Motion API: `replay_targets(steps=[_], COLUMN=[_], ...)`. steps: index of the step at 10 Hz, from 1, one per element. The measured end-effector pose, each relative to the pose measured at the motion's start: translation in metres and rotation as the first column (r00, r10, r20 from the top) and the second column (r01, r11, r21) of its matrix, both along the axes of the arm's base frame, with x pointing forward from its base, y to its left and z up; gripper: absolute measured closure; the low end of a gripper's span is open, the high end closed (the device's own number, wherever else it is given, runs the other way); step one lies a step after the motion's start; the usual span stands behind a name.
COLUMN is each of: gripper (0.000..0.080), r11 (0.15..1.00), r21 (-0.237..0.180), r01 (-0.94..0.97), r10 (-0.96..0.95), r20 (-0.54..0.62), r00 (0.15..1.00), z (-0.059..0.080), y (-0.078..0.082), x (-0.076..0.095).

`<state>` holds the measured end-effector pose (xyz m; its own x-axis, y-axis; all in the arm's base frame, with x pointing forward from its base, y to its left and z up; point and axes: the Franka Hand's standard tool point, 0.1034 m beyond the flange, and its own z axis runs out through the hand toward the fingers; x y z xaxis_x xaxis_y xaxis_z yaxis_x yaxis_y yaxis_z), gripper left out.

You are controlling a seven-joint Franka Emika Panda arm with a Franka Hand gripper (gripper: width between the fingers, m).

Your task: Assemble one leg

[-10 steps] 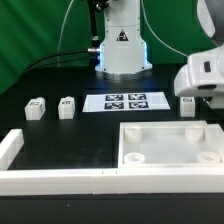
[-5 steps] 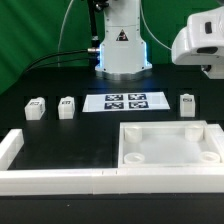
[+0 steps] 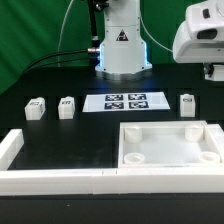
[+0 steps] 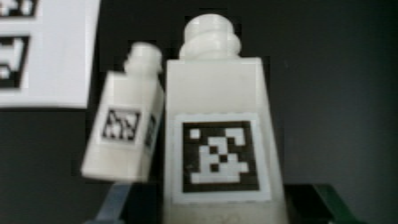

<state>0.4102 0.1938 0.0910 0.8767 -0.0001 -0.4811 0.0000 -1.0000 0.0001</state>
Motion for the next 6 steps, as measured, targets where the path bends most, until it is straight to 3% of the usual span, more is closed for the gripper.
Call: replay_targets(steps=[2, 4, 5, 6], gripper=[0.0506, 0.0506, 0.0506, 0.0506], r11=[1.0, 0.999, 0.999, 0.998], r21=[0.019, 0.052, 0.052, 0.062], r01=[-0.004, -0.011, -0.014, -0.013], r10=[0.001, -0.007, -0.006, -0.014], r20=[0.146, 0.336, 0.356, 0.406], r00=[0.989, 0.942, 0.934, 0.914], z=[0.001, 0.006, 0.009, 0.017], y=[0.001, -0.001, -0.006, -0.006], x=[-0.005, 0.007, 0.008, 0.018])
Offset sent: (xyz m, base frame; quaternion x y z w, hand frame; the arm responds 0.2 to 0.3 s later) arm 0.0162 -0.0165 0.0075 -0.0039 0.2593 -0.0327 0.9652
